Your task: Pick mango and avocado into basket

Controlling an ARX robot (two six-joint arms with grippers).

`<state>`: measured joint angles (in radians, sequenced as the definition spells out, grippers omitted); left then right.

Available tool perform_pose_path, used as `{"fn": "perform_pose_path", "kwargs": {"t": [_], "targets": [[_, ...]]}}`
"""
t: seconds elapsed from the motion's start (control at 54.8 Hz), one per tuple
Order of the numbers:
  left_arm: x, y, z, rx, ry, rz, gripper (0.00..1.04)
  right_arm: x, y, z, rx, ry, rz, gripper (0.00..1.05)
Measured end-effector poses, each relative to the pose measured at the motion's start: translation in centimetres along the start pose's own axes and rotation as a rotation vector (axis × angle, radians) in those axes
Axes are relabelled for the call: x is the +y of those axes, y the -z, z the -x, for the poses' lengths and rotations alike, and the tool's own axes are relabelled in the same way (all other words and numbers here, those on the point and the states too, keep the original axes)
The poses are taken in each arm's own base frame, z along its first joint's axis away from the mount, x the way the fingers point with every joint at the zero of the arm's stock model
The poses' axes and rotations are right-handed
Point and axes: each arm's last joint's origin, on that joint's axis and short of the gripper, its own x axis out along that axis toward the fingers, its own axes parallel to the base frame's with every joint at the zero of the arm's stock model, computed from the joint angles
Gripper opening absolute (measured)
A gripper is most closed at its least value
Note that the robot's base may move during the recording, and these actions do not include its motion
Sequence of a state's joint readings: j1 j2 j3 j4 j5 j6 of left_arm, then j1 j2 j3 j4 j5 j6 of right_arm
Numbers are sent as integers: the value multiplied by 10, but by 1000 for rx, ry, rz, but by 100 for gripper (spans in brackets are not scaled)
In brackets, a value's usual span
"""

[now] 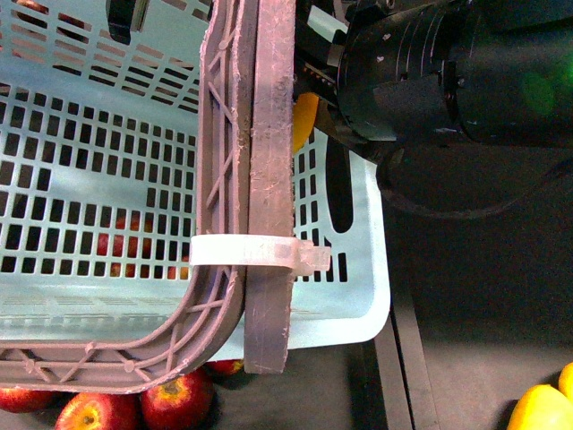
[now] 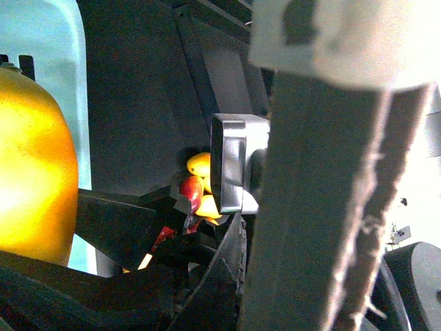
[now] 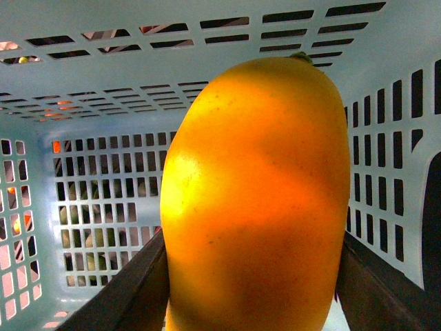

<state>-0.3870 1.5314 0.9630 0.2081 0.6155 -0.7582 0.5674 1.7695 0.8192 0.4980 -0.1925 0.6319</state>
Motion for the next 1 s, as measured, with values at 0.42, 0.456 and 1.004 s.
{"fn": "perform_pose_path", "kwargs": {"t": [0.42, 0.456, 1.004], "targets": [[-2, 2, -1, 24, 24, 3, 7, -21, -9, 25, -31, 21, -7, 97], [-3, 2, -1, 28, 29, 1, 7, -27, -15, 32, -65, 47, -6, 97], [-5, 0, 0, 8, 23, -2, 7, -100, -69, 141, -479, 494, 62, 97]]}}
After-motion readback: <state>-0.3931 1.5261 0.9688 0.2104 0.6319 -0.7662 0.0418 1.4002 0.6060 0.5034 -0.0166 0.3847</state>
